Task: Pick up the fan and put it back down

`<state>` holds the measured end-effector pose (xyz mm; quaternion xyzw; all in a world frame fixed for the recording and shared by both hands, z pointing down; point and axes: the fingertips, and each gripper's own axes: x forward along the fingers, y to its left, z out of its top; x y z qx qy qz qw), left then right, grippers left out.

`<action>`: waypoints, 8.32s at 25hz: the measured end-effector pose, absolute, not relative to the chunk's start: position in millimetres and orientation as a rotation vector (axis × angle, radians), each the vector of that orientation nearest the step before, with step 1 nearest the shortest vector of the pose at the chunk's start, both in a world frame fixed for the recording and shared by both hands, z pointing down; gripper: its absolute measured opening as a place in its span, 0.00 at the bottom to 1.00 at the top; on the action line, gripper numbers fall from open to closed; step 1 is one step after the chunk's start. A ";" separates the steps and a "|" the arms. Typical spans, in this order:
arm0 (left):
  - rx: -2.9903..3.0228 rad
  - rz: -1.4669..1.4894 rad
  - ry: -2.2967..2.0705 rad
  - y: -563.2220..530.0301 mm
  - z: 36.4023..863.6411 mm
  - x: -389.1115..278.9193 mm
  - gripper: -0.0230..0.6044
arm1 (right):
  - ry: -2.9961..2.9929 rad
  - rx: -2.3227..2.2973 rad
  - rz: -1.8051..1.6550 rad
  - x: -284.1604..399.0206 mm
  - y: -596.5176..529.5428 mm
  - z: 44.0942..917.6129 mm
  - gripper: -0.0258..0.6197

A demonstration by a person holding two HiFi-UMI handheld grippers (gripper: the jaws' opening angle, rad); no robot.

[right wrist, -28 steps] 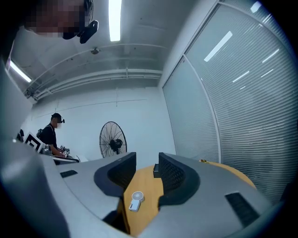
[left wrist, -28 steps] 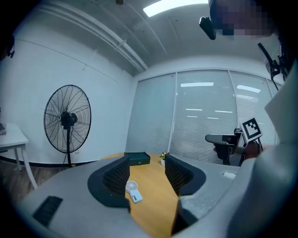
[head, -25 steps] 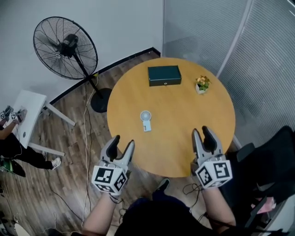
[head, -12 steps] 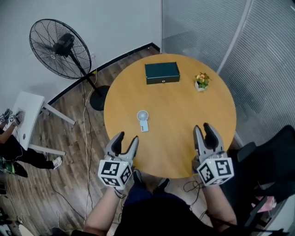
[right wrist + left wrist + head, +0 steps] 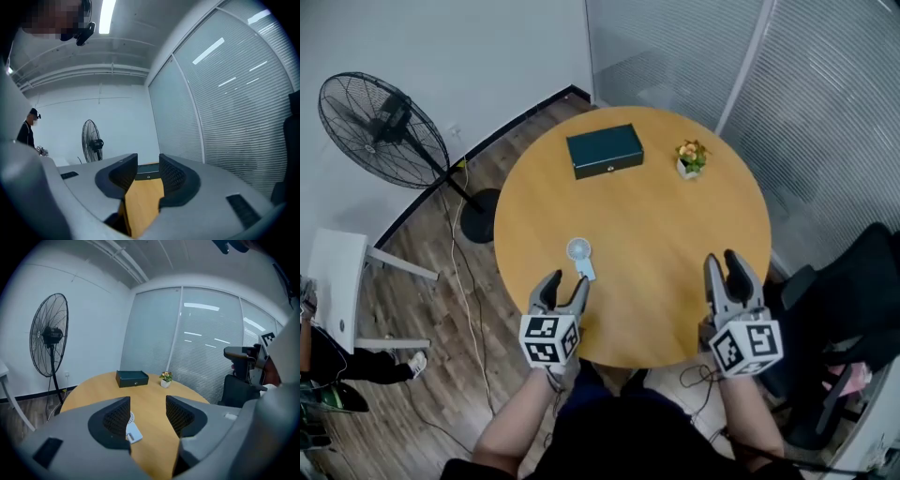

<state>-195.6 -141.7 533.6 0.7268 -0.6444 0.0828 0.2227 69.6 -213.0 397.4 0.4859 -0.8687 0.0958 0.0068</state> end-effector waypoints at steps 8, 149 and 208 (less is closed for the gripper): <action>1.918 0.339 -1.649 -179.0 614.5 -213.8 0.40 | -2.618 1.584 0.310 42.4 -217.3 416.2 0.27; 2.546 0.447 -1.045 -248.3 559.3 79.8 0.38 | -2.209 2.201 0.567 317.2 -157.2 466.6 0.14; 2.412 0.242 -1.379 -268.3 516.8 -15.0 0.32 | -2.481 1.786 0.493 244.2 -239.2 460.9 0.11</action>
